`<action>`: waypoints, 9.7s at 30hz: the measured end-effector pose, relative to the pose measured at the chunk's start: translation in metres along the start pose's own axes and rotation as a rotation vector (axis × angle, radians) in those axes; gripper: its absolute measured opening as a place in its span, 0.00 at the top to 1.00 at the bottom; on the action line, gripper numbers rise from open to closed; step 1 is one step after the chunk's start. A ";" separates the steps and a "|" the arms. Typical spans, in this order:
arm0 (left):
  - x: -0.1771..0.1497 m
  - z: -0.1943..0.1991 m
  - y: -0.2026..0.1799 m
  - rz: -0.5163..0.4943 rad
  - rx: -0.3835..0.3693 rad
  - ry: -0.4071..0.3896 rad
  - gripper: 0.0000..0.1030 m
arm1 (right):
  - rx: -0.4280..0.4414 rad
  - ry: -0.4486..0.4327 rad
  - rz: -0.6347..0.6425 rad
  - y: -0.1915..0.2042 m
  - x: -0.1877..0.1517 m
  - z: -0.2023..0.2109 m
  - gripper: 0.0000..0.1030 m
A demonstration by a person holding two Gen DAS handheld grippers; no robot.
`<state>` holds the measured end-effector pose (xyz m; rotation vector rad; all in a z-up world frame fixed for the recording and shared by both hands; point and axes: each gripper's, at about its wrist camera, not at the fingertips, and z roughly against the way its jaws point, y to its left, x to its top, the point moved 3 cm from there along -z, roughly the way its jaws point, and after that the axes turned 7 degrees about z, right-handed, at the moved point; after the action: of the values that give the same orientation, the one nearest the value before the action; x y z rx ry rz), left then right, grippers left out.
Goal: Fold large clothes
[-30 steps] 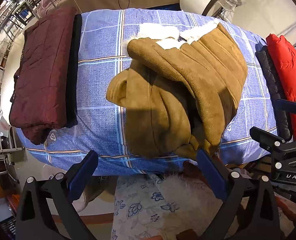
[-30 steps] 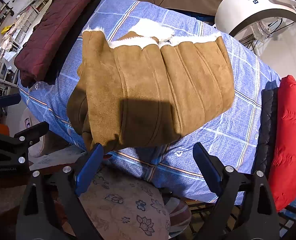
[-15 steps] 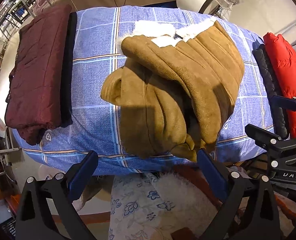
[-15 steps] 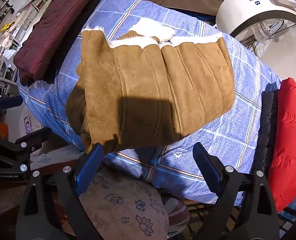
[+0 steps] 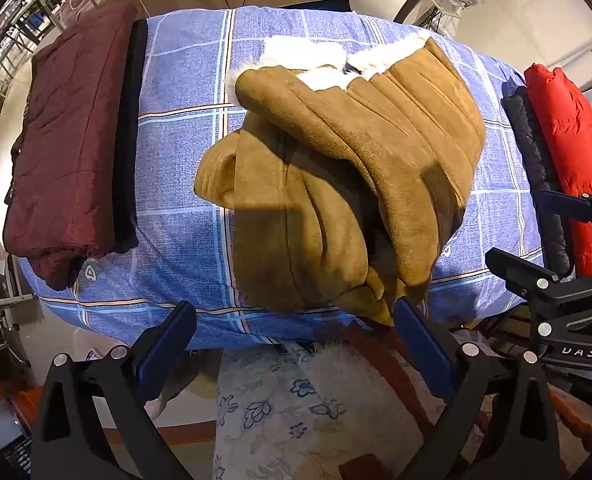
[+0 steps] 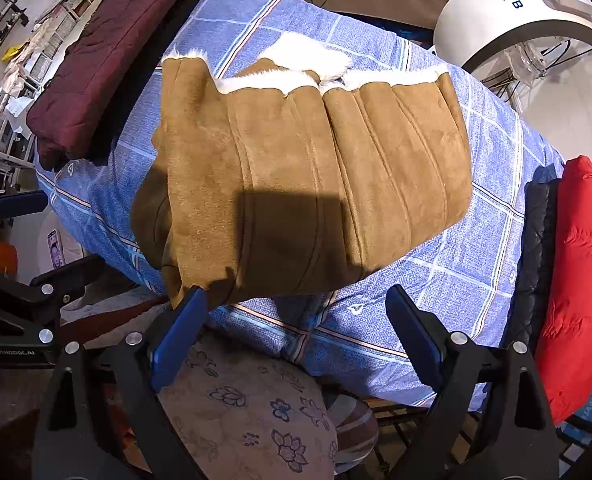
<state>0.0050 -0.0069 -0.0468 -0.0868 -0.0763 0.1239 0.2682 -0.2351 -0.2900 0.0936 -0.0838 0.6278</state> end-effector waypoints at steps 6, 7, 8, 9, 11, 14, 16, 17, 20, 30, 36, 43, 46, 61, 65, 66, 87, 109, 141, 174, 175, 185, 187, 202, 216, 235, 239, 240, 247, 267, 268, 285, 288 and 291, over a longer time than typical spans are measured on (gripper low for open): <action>0.001 -0.002 0.000 0.003 -0.006 0.007 0.06 | 0.001 0.002 -0.004 -0.001 0.000 -0.001 0.13; 0.001 -0.002 0.001 0.005 -0.008 0.008 0.06 | 0.001 0.003 -0.005 -0.001 0.000 -0.002 0.13; 0.001 -0.003 0.001 0.007 -0.010 0.008 0.06 | 0.001 0.003 -0.005 -0.001 0.001 -0.002 0.13; 0.000 -0.003 0.001 0.008 -0.011 0.009 0.06 | 0.001 0.003 -0.005 -0.002 0.001 -0.002 0.13; 0.000 -0.003 0.002 0.010 -0.012 0.010 0.06 | 0.002 0.004 -0.006 -0.002 0.001 -0.002 0.13; 0.000 -0.003 0.001 0.007 -0.009 0.009 0.06 | 0.002 0.004 -0.005 -0.002 0.001 -0.002 0.13; 0.001 -0.003 0.001 0.004 -0.007 0.009 0.06 | 0.004 0.003 -0.007 -0.002 0.001 -0.002 0.13; 0.000 -0.003 0.000 0.002 -0.006 0.008 0.06 | 0.004 0.003 -0.009 -0.002 0.000 -0.002 0.13; 0.001 -0.003 -0.001 -0.001 -0.004 0.008 0.06 | 0.004 0.003 -0.012 -0.003 0.000 -0.003 0.13; 0.001 -0.002 -0.002 -0.004 0.002 0.007 0.06 | 0.007 0.003 -0.014 -0.004 -0.001 -0.003 0.13; 0.001 -0.003 -0.001 -0.004 0.002 0.008 0.06 | 0.007 0.004 -0.013 -0.004 -0.001 -0.003 0.13; 0.001 -0.003 -0.001 -0.004 0.002 0.009 0.06 | 0.007 0.004 -0.015 -0.004 -0.001 -0.003 0.13; 0.001 -0.004 -0.001 -0.005 0.002 0.008 0.06 | 0.007 0.005 -0.014 -0.004 -0.002 -0.003 0.13; 0.002 -0.015 0.014 0.078 -0.055 0.054 0.06 | 0.010 0.010 -0.025 -0.007 -0.003 -0.008 0.13; 0.006 -0.022 0.033 0.181 -0.100 0.070 0.06 | 0.018 0.005 -0.043 -0.013 -0.001 -0.010 0.13; 0.007 -0.024 0.040 0.214 -0.109 0.071 0.06 | 0.020 0.000 -0.050 -0.016 0.000 -0.010 0.13; 0.080 -0.122 0.082 0.256 -0.104 0.093 0.10 | 0.038 -0.159 -0.193 -0.103 0.062 -0.010 0.13; 0.111 -0.170 0.050 0.218 -0.186 0.196 0.49 | 0.101 -0.124 -0.429 -0.279 0.189 -0.168 0.67; 0.060 -0.136 0.019 0.059 -0.171 0.111 0.54 | -0.177 -0.120 -0.730 -0.306 -0.162 0.024 0.23; 0.147 -0.142 0.030 0.174 -0.148 0.032 0.54 | 0.109 0.105 -0.625 -0.271 0.114 -0.208 0.31; 0.146 -0.140 0.026 0.159 -0.134 0.027 0.54 | 0.108 0.094 -0.603 -0.269 0.111 -0.204 0.40; 0.146 -0.106 0.014 0.081 -0.192 0.006 0.86 | 0.212 -0.061 -0.598 -0.262 0.062 -0.118 0.85; 0.152 -0.086 0.015 0.090 -0.255 -0.011 0.87 | 0.260 -0.109 -0.633 -0.270 0.053 -0.092 0.93; 0.201 -0.036 0.032 0.100 -0.175 -0.178 0.22 | 0.173 -0.173 -0.600 -0.280 0.072 -0.049 0.09; 0.149 -0.143 0.065 0.346 -0.236 0.109 0.06 | 0.245 0.053 -0.725 -0.290 0.091 -0.200 0.09; 0.183 -0.047 -0.021 0.086 -0.416 0.000 0.81 | 0.381 -0.053 -0.714 -0.289 0.039 -0.097 0.73; 0.210 0.010 -0.016 0.044 -0.443 -0.127 0.82 | 0.456 -0.152 -0.746 -0.285 0.042 -0.045 0.73; 0.218 0.023 -0.011 0.040 -0.436 -0.159 0.82 | 0.476 -0.187 -0.757 -0.288 0.038 -0.029 0.74; 0.288 0.069 0.046 0.154 -0.419 -0.336 0.79 | 0.588 -0.392 -0.937 -0.338 0.040 0.022 0.73; 0.155 -0.081 0.115 0.254 -0.054 -0.085 0.17 | 0.344 -0.165 -0.948 -0.326 -0.029 -0.133 0.35; 0.149 -0.085 0.108 0.245 -0.057 -0.078 0.17 | 0.355 -0.167 -0.908 -0.314 -0.028 -0.136 0.32; 0.110 -0.087 0.038 0.014 0.060 -0.111 0.13 | 0.255 -0.256 -0.747 -0.264 0.044 -0.159 0.81; 0.110 -0.081 0.062 0.073 0.076 -0.120 0.13 | 0.333 -0.314 -0.642 -0.231 0.056 -0.134 0.91; 0.110 -0.076 0.084 0.126 0.094 -0.127 0.13 | 0.402 -0.359 -0.502 -0.189 0.066 -0.104 0.92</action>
<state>0.1103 0.0843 -0.1224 0.0105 -0.1919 0.2591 0.4379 -0.3375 -0.3979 0.5979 -0.2708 0.1125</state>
